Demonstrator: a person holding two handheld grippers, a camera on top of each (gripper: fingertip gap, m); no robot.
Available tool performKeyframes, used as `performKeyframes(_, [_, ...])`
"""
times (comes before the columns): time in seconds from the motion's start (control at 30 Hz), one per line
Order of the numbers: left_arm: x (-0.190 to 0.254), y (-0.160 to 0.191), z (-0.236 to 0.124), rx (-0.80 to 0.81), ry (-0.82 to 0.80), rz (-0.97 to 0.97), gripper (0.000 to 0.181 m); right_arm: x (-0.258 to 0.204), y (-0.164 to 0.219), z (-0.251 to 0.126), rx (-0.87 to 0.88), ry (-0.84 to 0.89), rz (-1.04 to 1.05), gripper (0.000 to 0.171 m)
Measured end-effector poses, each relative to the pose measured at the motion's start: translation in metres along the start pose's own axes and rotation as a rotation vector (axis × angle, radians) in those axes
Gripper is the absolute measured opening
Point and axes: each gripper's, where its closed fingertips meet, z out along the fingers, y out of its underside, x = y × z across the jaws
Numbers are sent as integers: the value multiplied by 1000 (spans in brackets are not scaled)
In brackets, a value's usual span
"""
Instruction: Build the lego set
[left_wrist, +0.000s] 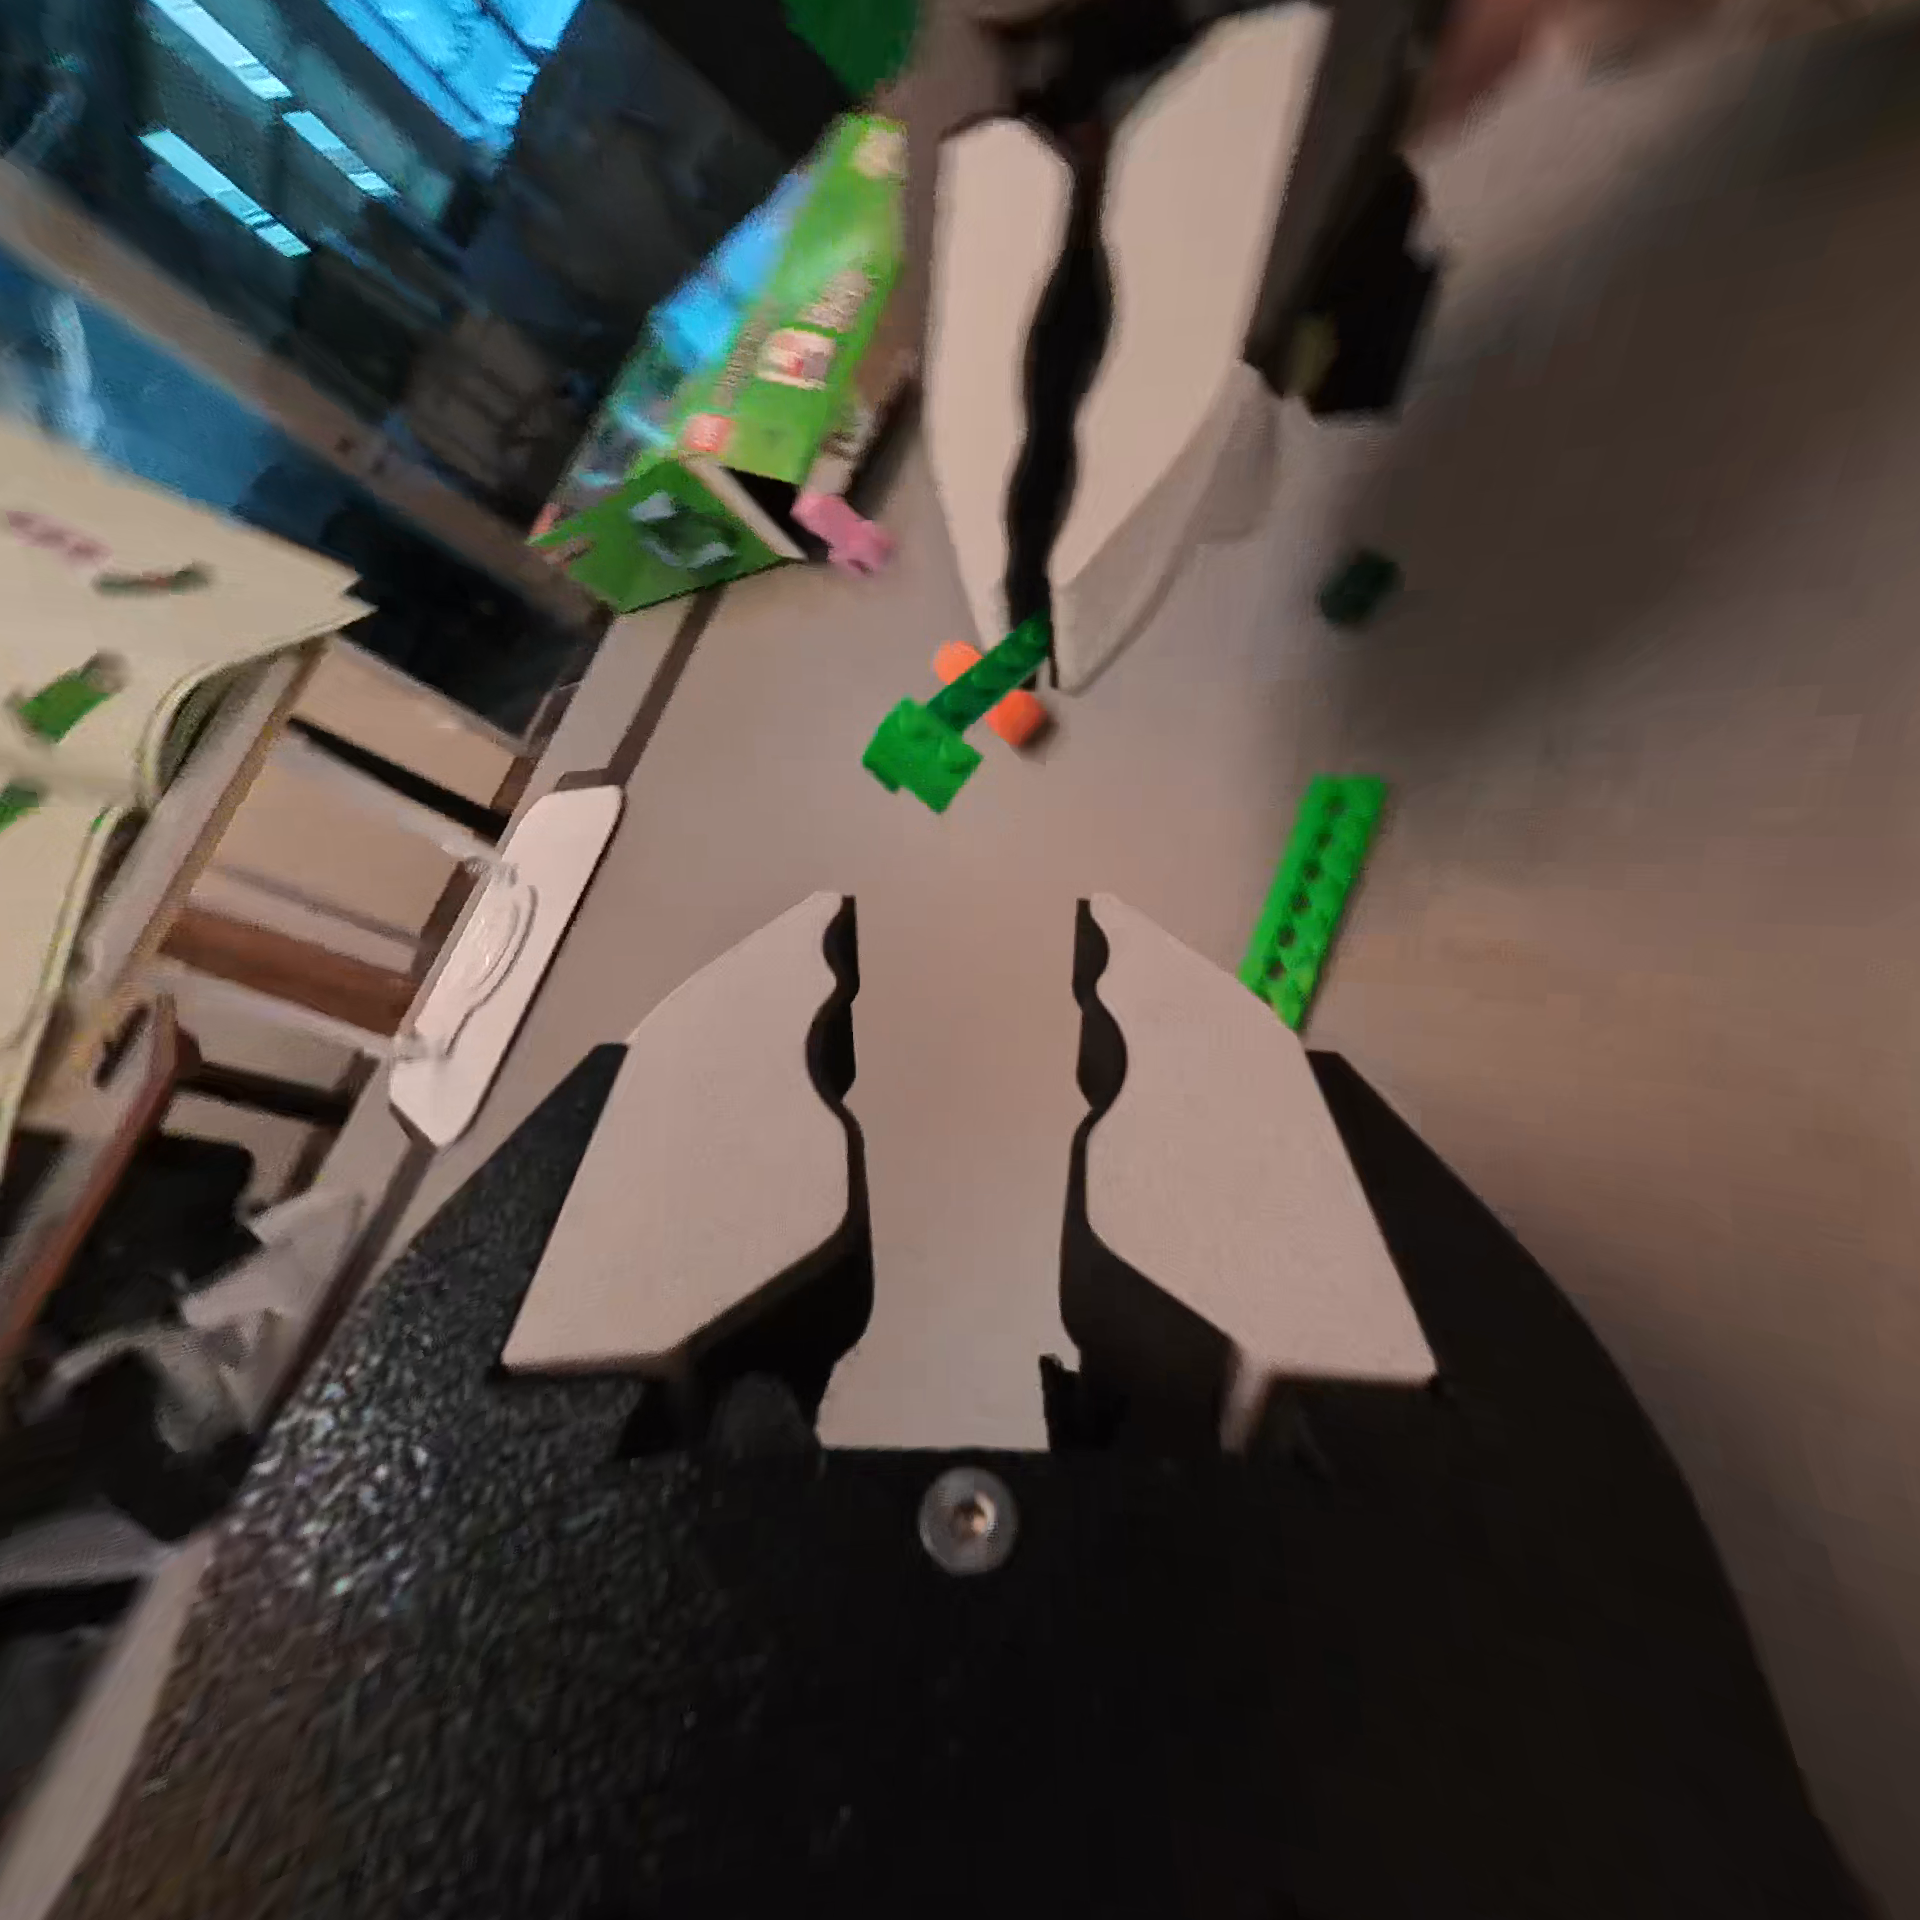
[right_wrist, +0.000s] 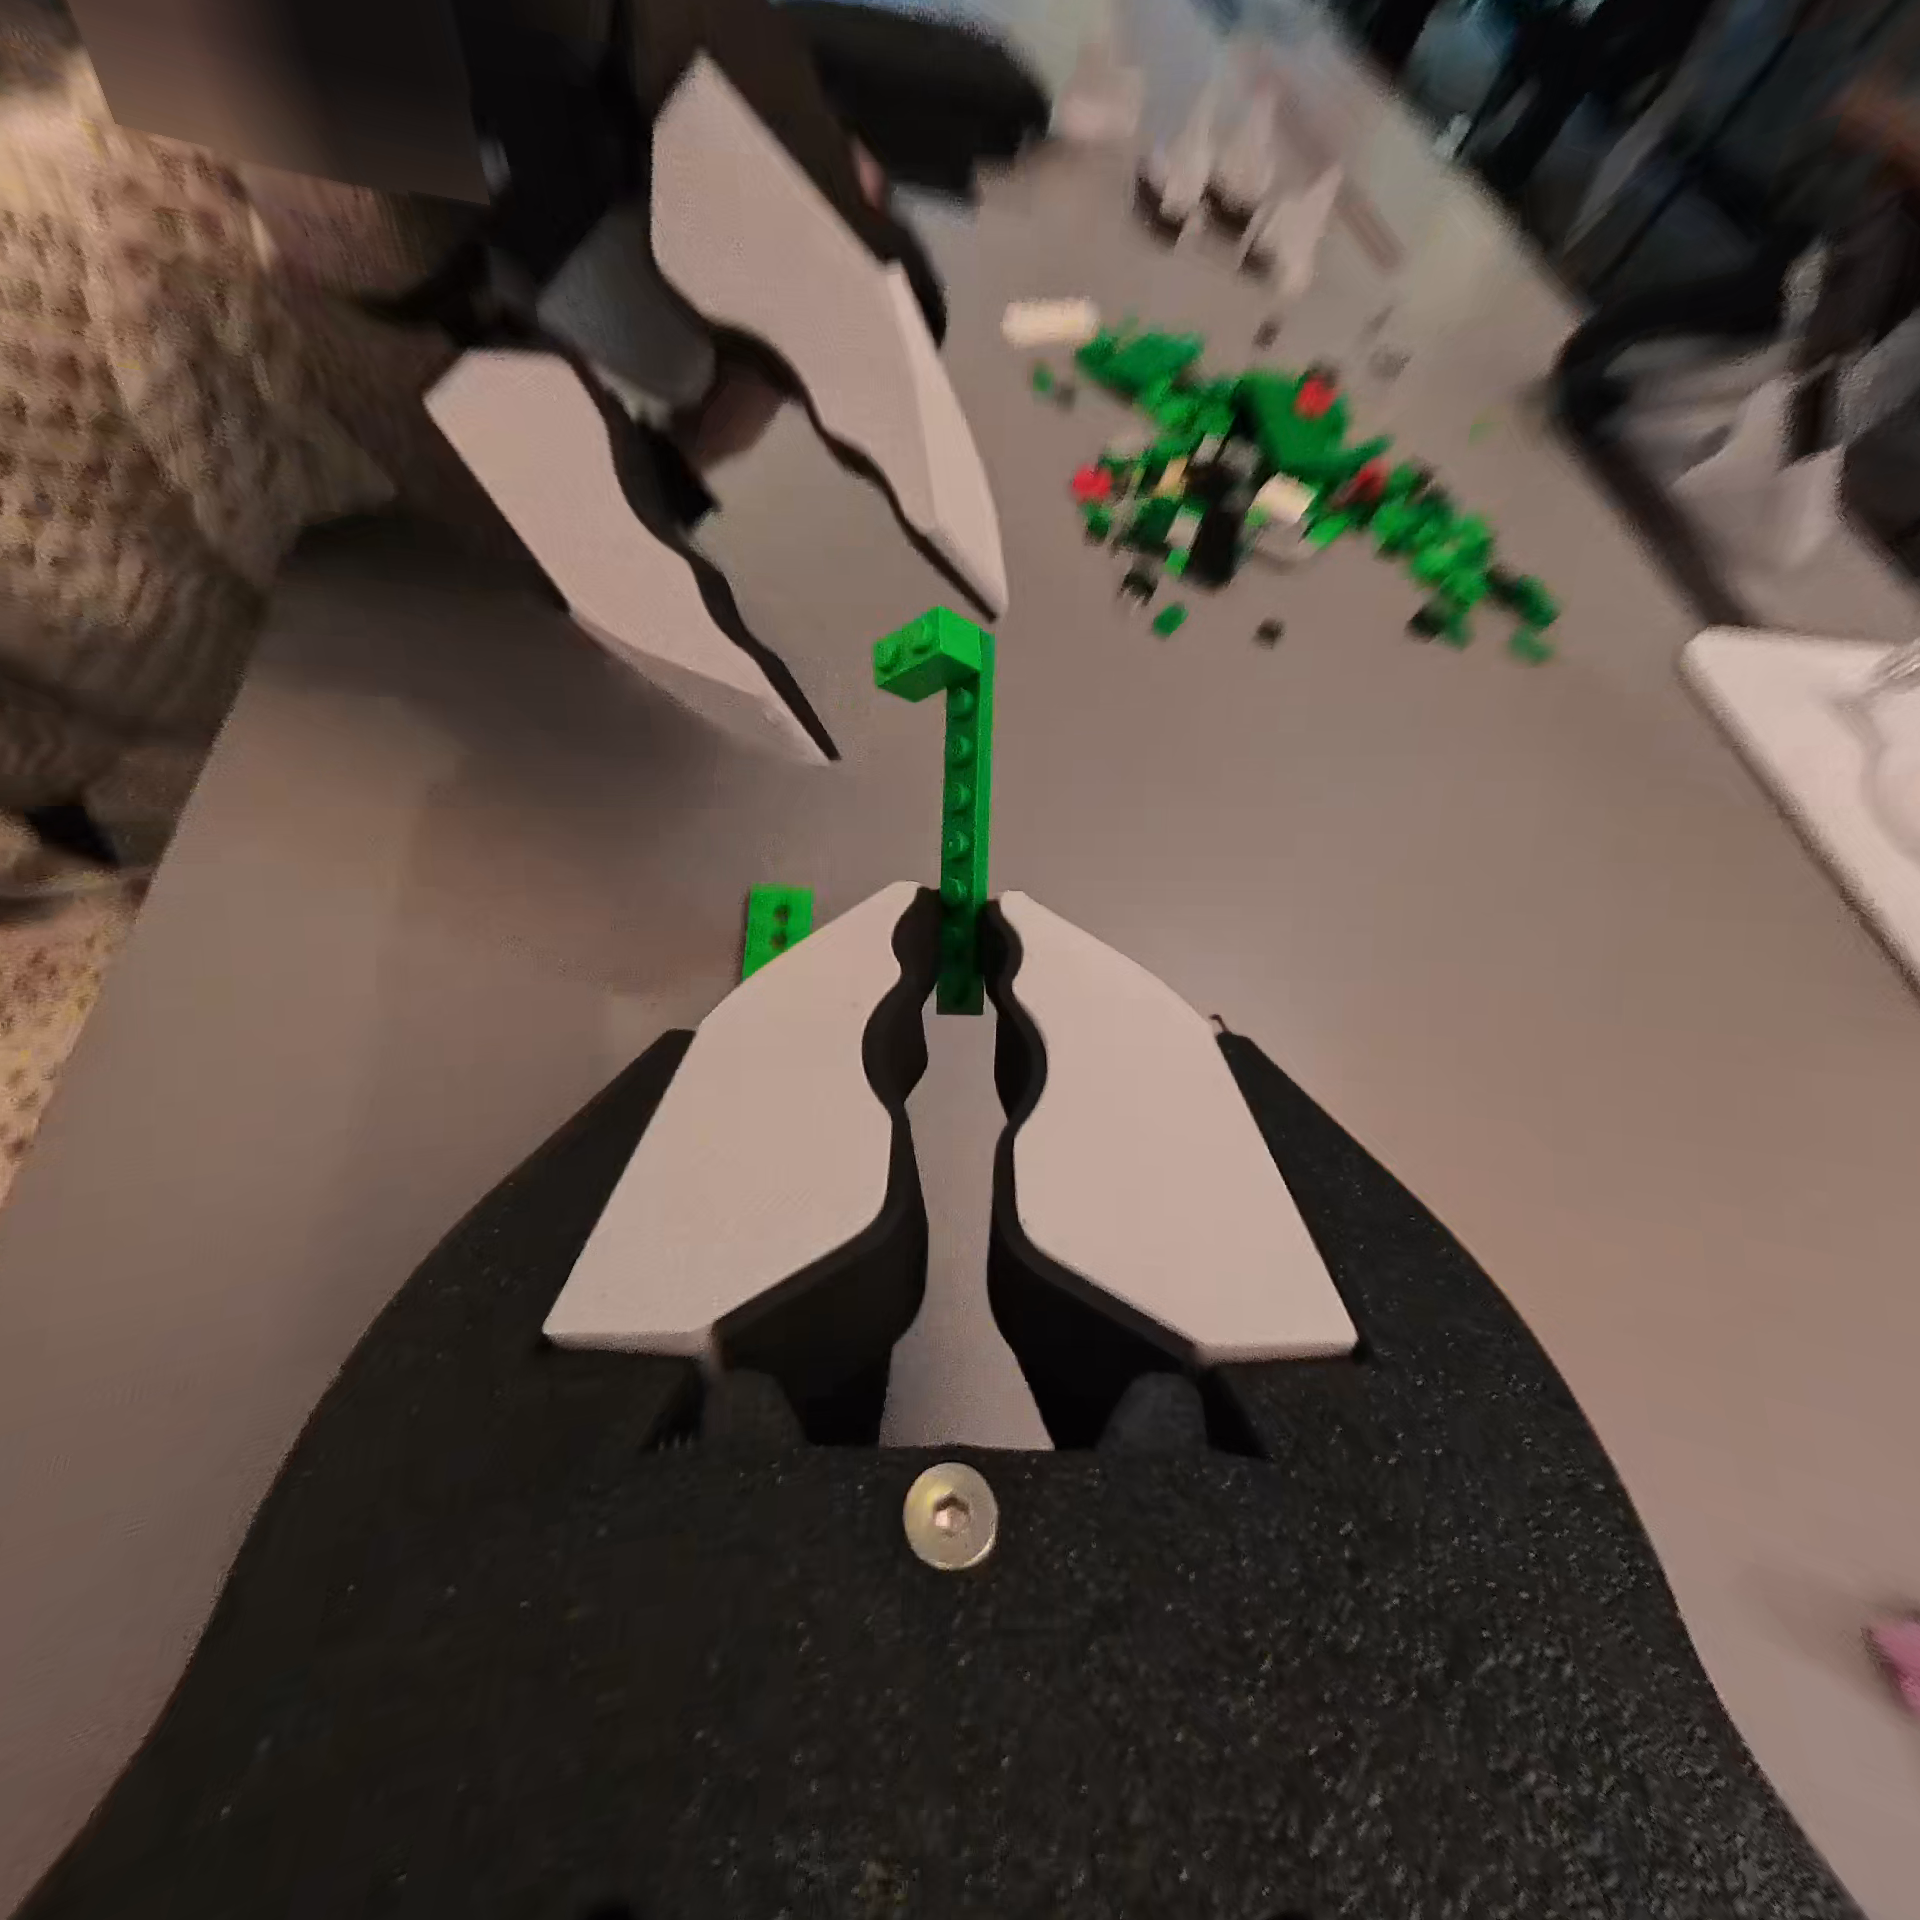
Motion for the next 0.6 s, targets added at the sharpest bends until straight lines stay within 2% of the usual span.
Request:
performKeyframes(0.03, [-9, -3, -3, 38, -47, -92, 34, 3, -12, -2, 75, 32, 1, 8])
performKeyframes(0.1, [-20, -11, -6, 138, -95, -295, 25, 6, -37, -9, 239, 70, 19, 7])
performKeyframes(0.2, [-19, -33, -7, 341, -35, -532, 14, 0, -64, -15, 432, 24, 104, 7])
performKeyframes(0.3, [-26, -51, -12, 552, 46, -740, 17, -7, -72, -12, 502, -30, 148, 8])
performKeyframes(0.37, [-30, -64, -26, 717, 156, -849, 26, -16, -75, -10, 535, -129, 206, 7])
performKeyframes(0.5, [-25, -69, -42, 825, 298, -856, 34, -36, -81, -8, 573, -390, 369, 7])
performKeyframes(0.6, [-13, -82, -57, 915, 405, -796, 32, -53, -85, -12, 581, -650, 514, 7])
